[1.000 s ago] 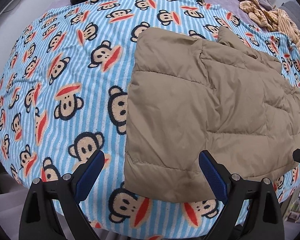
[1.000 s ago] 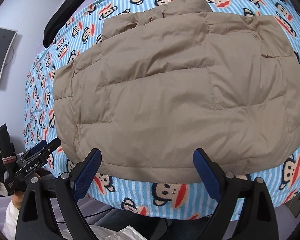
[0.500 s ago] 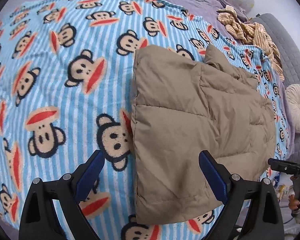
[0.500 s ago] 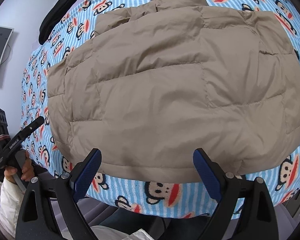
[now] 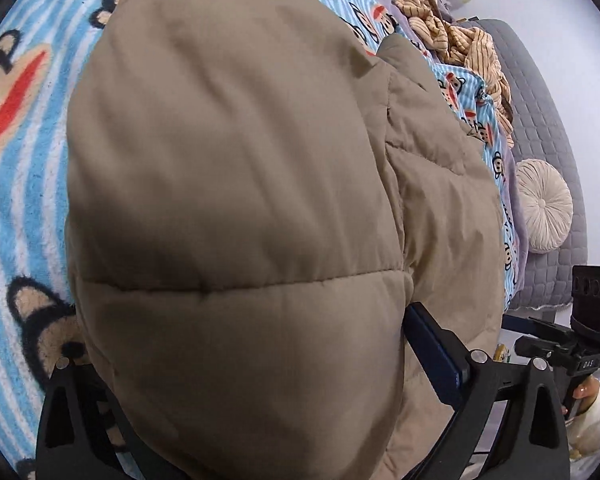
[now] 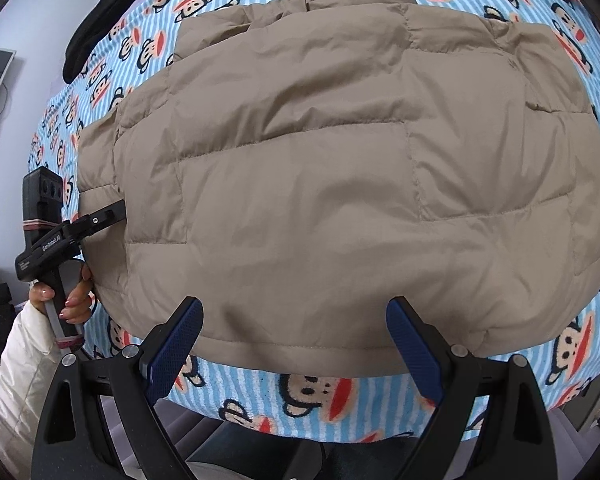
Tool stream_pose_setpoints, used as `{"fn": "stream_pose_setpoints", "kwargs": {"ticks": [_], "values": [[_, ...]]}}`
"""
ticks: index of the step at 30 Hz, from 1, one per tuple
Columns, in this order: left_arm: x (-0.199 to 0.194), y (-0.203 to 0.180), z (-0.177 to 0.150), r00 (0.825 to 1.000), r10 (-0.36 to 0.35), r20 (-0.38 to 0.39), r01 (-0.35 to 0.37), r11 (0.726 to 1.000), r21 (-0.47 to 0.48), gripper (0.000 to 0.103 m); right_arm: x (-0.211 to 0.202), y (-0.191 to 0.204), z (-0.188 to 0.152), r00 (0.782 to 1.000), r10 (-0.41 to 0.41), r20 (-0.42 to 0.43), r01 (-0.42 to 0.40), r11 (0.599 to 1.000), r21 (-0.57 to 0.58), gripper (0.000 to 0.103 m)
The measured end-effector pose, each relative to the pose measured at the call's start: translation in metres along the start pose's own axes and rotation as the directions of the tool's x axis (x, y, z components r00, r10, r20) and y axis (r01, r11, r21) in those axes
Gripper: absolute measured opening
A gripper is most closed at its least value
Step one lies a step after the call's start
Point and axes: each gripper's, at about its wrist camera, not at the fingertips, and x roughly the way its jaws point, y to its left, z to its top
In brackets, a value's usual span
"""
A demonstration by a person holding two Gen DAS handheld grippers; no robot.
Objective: Fold large clothes
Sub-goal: 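Grasp the folded jacket's edge with both tools and lift it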
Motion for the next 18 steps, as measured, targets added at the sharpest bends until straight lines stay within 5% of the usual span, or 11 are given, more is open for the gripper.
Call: {"fn": "stream_pose_setpoints", "kwargs": {"ticks": [1,3,6,7,9,10,18], "values": [[0.000,-0.002,0.001,1.000,0.001,0.000,-0.001,1.000,0.005,0.093,-0.001,0.000,0.002,1.000,-0.003,0.008,0.003,1.000,-0.003,0.094],[-0.003,-0.005,0.002,0.998,-0.060,-0.016,0.060,0.998,-0.010,0.043,-0.005,-0.002,0.008,0.999,-0.006,0.034,0.006,1.000,0.002,0.094],[-0.016,-0.022,0.002,0.997,-0.081,-0.008,0.080,0.996,-0.024,0.026,-0.013,-0.009,0.017,0.995,-0.006,0.101,0.003,1.000,0.028,0.094],[-0.022,-0.032,0.001,0.997,-0.073,-0.004,0.072,0.997,-0.017,0.025,-0.016,-0.010,0.020,0.991,0.002,0.134,-0.006,0.999,0.034,0.090],[-0.037,-0.051,0.000,0.995,-0.095,0.014,0.095,0.995,-0.024,0.025,-0.017,-0.013,0.026,0.982,0.028,0.187,-0.033,0.999,0.025,0.050],[-0.043,-0.059,-0.002,0.994,-0.109,0.023,0.109,0.994,-0.029,0.025,-0.014,-0.013,0.031,0.980,0.031,0.195,-0.035,0.999,0.018,0.019],[-0.064,-0.170,-0.004,0.991,-0.117,0.060,0.120,0.992,-0.040,0.025,0.040,-0.030,0.085,0.957,0.128,0.259,-0.142,0.989,0.033,0.014]]}}
